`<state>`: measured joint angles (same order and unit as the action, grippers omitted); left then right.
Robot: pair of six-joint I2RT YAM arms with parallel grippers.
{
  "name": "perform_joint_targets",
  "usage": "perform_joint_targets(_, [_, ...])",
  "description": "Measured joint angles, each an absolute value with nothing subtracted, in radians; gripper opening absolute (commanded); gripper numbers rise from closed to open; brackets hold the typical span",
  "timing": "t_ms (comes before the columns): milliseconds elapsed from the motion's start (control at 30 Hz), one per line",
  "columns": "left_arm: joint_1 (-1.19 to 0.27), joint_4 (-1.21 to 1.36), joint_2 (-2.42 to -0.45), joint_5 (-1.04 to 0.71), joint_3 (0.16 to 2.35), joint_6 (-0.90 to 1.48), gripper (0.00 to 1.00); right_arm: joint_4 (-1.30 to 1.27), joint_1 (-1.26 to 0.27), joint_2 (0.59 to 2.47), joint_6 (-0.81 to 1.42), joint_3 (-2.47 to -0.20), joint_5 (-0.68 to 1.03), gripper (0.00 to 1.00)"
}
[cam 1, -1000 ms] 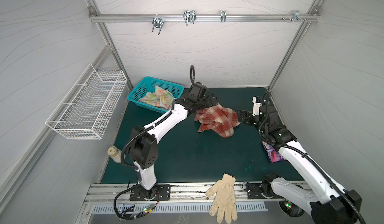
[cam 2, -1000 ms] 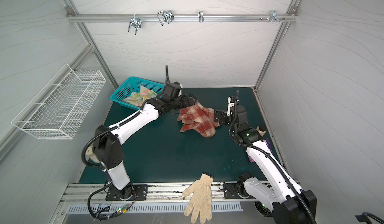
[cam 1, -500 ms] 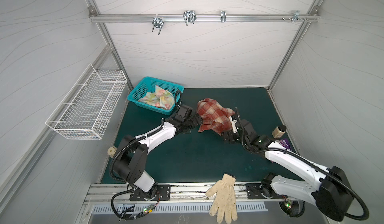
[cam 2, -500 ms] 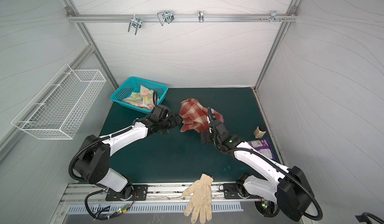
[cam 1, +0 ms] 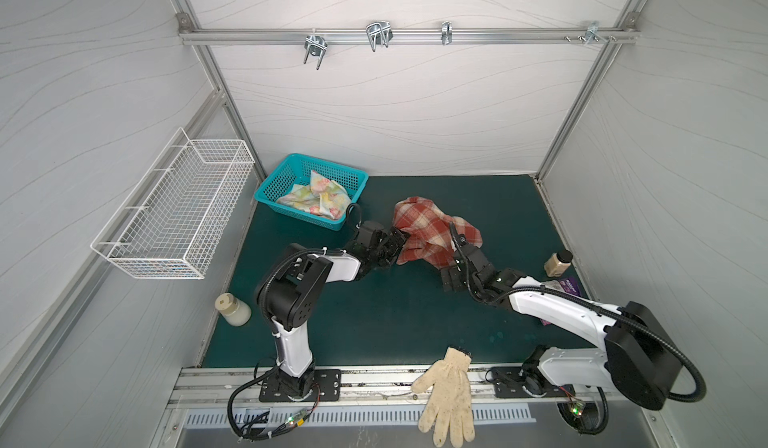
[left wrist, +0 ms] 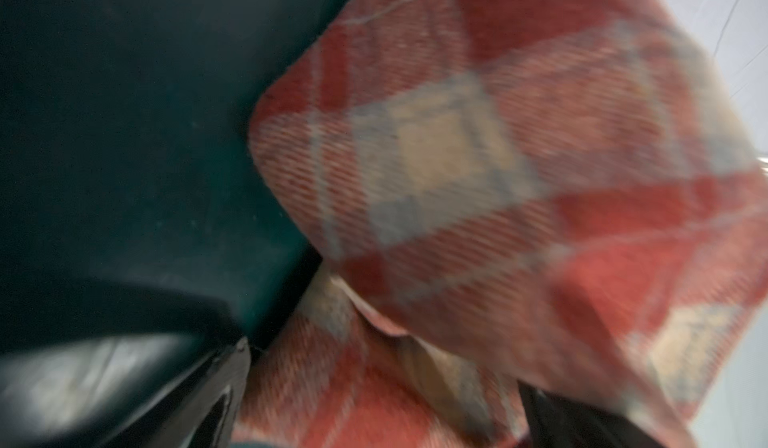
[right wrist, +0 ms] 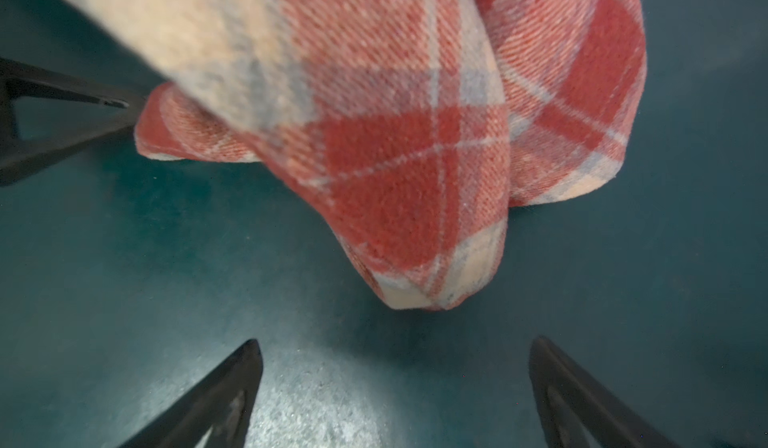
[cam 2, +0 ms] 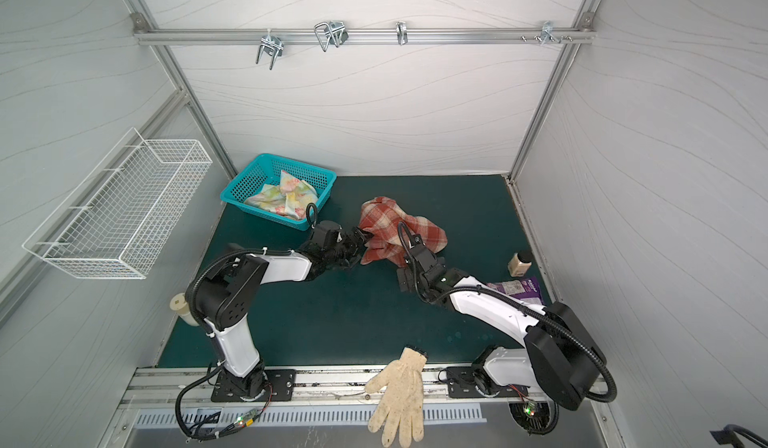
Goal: Fold and stack the skirts
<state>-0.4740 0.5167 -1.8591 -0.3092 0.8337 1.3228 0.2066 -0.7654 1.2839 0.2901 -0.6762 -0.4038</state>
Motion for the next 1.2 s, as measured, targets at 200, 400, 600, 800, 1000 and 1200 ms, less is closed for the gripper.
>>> perform_joint_targets(200, [-0.463,0.763,-1.922,-0.320,0.805,1.455,0.98,0.190,-0.766,1.288,0.287,-0.684,-0.413,0.99])
perform_joint_targets(400, [-0.458,0.866,-1.916,-0.340,0.768,1.487,0.95,0.181,-0.766,1.288,0.286,-0.684,-0.426,0.99])
perform_joint_targets(600, [-0.458,0.861,-1.822,-0.347,0.692,1.485,0.94,0.179,-0.766,1.312,0.287,-0.693,-0.431,0.99])
perform_joint_targets(800, [-0.458,0.868,-1.762,-0.344,0.677,1.479,0.92,0.179,-0.766,1.325,0.287,-0.719,-0.431,0.99])
perform_joint_targets(1000, [-0.446,0.860,-1.771,-0.332,0.672,1.477,0.89,0.174,-0.766,1.326,0.285,-0.725,-0.431,0.99])
perform_joint_targets(1200, [-0.416,0.879,-1.884,-0.329,0.724,1.498,0.88,0.173,-0.766,1.326,0.281,-0.725,-0.431,0.99])
